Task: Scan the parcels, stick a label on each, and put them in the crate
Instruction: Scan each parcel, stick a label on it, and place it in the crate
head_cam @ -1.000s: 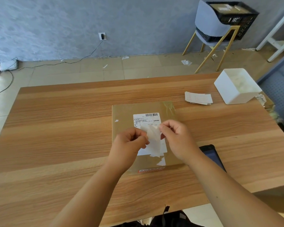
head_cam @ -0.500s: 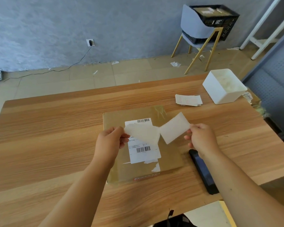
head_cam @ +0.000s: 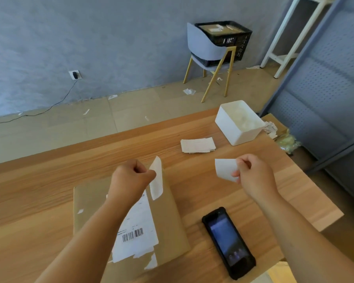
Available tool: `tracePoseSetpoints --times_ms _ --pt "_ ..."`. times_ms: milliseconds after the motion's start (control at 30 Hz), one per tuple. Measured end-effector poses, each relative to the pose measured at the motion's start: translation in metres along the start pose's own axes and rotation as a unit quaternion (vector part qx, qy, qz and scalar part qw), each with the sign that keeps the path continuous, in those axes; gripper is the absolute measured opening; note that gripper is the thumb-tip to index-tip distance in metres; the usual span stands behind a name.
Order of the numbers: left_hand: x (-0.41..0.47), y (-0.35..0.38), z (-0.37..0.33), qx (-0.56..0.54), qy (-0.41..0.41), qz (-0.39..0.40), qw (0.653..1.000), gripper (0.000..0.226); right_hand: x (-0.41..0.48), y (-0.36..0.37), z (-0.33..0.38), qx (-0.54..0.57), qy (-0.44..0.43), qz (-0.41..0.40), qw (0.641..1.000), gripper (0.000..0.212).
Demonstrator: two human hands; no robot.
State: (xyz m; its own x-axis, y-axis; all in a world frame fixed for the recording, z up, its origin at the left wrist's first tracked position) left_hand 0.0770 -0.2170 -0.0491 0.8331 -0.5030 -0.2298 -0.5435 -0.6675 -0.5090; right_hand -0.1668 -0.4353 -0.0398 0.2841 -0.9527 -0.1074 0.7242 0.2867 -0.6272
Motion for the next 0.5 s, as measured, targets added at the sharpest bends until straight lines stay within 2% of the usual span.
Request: tracePoseSetpoints --times_ms 200,367,500 --pt "0.034 0.085 -0.066 0.017 0.037 0.043 0.998 0.014 0.065 -0.038 -0.026 0.052 -0.003 0.022 0.998 0.019" --pt "0.062 0.167 -0.133 0.038 0.113 0.055 0.991 0.013 0.127 -0.078 -0.059 0.077 -0.004 0.019 0.997 0.022" --pt "0.089 0.227 -0.191 0.082 0.197 0.037 0.976 0.009 0.172 -0.102 -0.076 0.104 -0.012 0.020 0.994 0.029"
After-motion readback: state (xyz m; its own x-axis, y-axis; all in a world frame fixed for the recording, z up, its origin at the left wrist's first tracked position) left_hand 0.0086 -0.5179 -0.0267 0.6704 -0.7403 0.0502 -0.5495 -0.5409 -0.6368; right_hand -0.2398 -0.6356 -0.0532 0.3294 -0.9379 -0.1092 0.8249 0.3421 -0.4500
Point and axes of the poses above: each hand's wrist, its own x-axis towards the middle knuckle, its own y-axis out of the palm, z = x × y, the point moved 8 cm from there along x, towards the middle knuckle, and after that the axes turned 3 degrees about -z, right-handed, at the moved point
